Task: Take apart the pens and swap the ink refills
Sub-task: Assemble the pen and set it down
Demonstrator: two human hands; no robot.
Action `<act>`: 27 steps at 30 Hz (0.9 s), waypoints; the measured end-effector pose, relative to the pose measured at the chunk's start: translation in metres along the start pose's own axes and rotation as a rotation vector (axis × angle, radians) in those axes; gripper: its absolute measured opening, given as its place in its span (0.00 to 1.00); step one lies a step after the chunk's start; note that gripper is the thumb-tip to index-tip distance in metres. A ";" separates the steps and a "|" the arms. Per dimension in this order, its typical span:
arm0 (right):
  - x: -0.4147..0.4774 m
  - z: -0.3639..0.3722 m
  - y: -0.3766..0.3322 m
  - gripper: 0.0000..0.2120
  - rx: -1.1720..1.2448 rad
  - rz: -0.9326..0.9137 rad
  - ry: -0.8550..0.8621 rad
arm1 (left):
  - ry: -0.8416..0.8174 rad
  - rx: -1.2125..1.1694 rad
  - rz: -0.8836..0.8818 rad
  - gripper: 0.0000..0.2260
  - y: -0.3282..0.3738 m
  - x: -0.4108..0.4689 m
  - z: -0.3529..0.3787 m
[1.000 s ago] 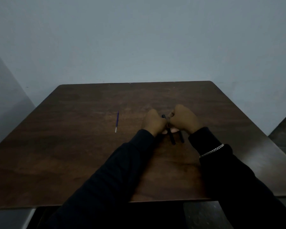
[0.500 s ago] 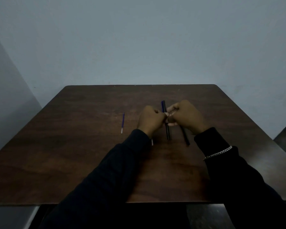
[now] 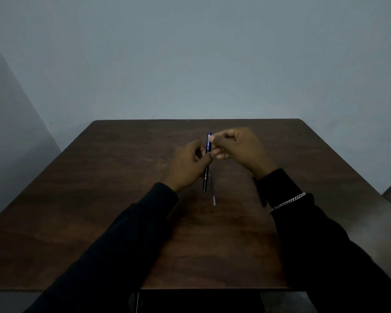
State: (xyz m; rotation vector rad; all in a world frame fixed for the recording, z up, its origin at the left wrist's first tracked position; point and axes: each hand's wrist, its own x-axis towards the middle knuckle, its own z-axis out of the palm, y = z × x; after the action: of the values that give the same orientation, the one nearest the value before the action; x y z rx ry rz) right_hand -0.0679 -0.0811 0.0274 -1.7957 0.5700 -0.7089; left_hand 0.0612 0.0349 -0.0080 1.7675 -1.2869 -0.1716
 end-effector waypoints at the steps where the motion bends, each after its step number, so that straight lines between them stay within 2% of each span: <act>1: 0.000 0.003 0.003 0.09 0.006 -0.019 0.003 | 0.025 0.046 0.034 0.10 -0.004 -0.001 0.000; 7: -0.001 0.013 0.022 0.10 0.117 -0.035 -0.014 | 0.082 0.033 0.153 0.09 -0.026 -0.007 0.002; 11: 0.000 0.012 0.029 0.04 0.250 -0.016 -0.053 | 0.074 -0.104 0.101 0.08 -0.033 -0.010 0.008; 14: 0.000 0.013 0.034 0.02 0.222 -0.020 -0.055 | 0.020 -0.217 0.034 0.09 -0.038 -0.012 0.012; 17: 0.000 0.015 0.037 0.02 0.171 -0.032 -0.065 | 0.019 -0.224 0.021 0.11 -0.041 -0.013 0.014; 20: -0.002 0.014 0.036 0.02 0.142 -0.056 -0.068 | 0.022 -0.205 0.077 0.15 -0.040 -0.014 0.015; 27: -0.003 0.013 0.035 0.03 0.207 -0.120 -0.086 | 0.088 -0.231 0.163 0.12 -0.029 -0.014 0.015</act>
State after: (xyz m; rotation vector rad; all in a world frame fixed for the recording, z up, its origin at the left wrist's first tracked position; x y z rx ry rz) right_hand -0.0620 -0.0816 -0.0099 -1.6680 0.3211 -0.7405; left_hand 0.0663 0.0391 -0.0430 1.4531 -1.2870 -0.1419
